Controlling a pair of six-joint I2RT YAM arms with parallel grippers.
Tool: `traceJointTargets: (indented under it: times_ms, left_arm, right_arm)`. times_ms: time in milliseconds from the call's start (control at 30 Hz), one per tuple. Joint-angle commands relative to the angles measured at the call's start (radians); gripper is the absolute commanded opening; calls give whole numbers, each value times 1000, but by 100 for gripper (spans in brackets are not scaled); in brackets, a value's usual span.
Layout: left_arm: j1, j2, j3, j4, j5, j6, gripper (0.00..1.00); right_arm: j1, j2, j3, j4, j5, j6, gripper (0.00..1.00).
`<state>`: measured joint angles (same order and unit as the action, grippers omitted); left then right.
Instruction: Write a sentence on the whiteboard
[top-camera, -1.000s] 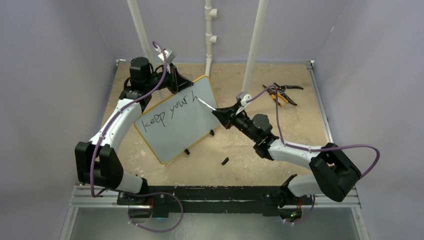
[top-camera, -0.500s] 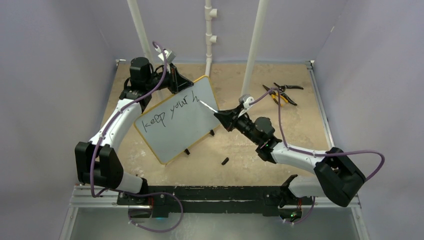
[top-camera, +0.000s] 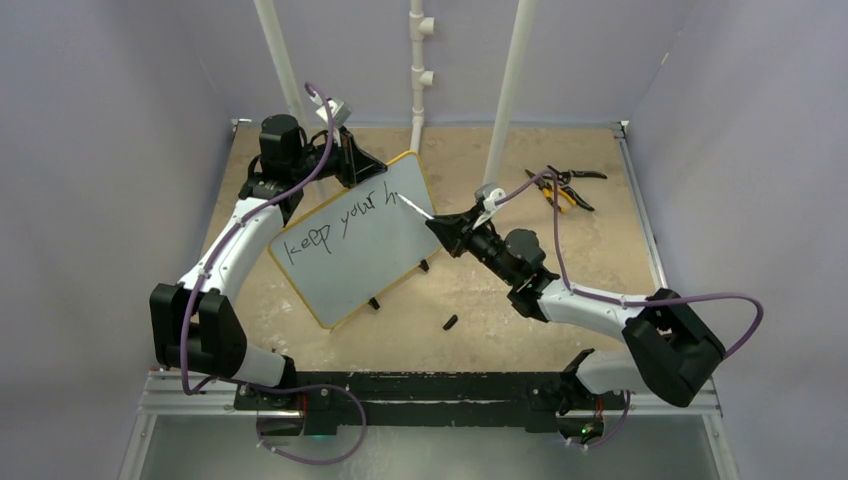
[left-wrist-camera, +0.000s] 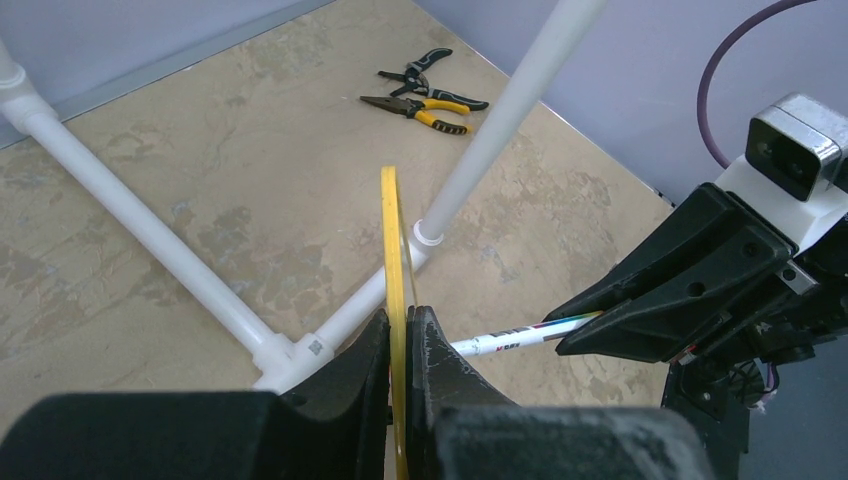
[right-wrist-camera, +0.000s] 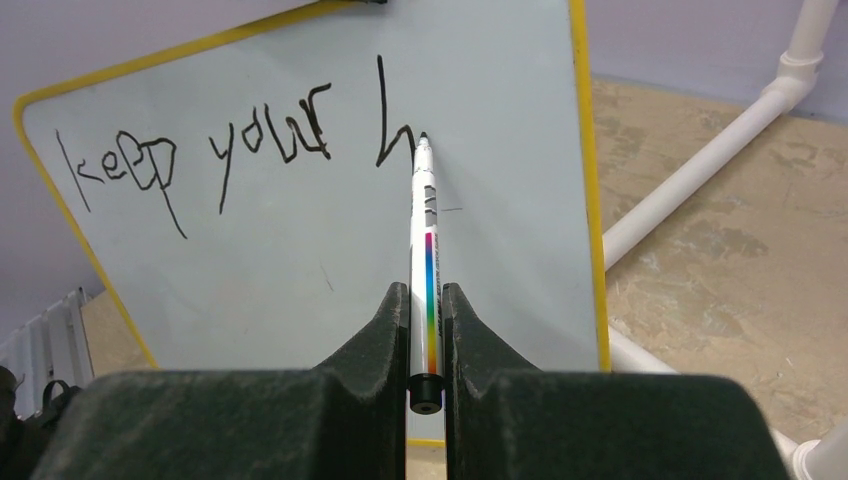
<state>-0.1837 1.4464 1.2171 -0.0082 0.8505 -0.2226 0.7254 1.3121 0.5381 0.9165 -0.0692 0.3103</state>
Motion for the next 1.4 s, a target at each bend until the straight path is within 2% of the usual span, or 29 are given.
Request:
traceJointTargets:
  times_ms: [0,467,1100,1367]
  left_arm:
    - [-3,-21,-6,47,24,14,0]
    - [-2,-21,-7,47,22,16,0]
    - [-2,-23,-4,47,25,15,0]
    - [-2,-21,-5,48,25,14,0]
  right_arm:
    - [1,24,47,38,21,-13,0]
    - [0,8,17,-3,109,25,0]
    - [0,38,74,38,71,-10,0]
    - [2,40,43,16,22,-3,0]
